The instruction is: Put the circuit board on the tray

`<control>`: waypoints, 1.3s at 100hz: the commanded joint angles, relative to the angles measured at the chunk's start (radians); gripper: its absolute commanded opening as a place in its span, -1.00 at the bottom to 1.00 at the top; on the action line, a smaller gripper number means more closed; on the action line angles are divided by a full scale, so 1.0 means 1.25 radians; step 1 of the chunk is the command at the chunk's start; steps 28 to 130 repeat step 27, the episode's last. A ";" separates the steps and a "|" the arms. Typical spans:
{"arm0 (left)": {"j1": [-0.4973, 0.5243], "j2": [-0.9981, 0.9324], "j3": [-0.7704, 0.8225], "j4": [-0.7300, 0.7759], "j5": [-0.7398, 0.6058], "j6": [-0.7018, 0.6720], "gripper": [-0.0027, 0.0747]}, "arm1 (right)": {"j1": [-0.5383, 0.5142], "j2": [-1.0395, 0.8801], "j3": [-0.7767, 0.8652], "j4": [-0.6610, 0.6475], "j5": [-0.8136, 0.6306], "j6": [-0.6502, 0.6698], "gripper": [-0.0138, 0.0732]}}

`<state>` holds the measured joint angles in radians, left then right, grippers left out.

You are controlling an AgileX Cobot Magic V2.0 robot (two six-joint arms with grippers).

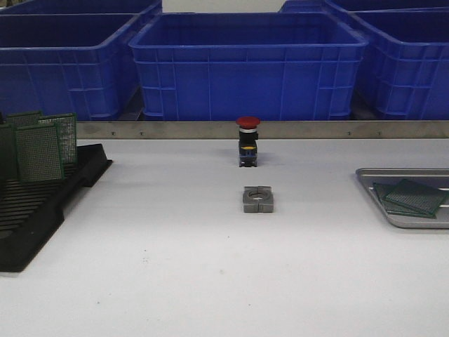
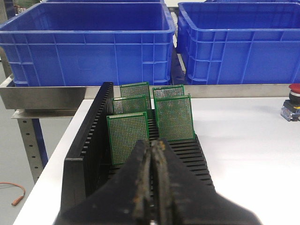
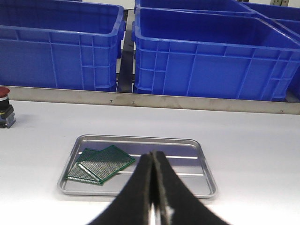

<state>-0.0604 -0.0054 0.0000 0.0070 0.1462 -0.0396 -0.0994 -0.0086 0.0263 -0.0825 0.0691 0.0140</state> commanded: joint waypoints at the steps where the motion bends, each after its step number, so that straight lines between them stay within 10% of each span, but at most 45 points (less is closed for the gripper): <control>1: 0.000 -0.024 0.039 -0.006 -0.064 -0.009 -0.98 | -0.006 -0.023 -0.008 -0.010 -0.060 0.001 -0.94; 130: 0.000 -0.024 0.039 -0.006 -0.064 -0.009 -0.98 | 0.000 -0.022 -0.008 -0.010 -0.055 0.001 -0.94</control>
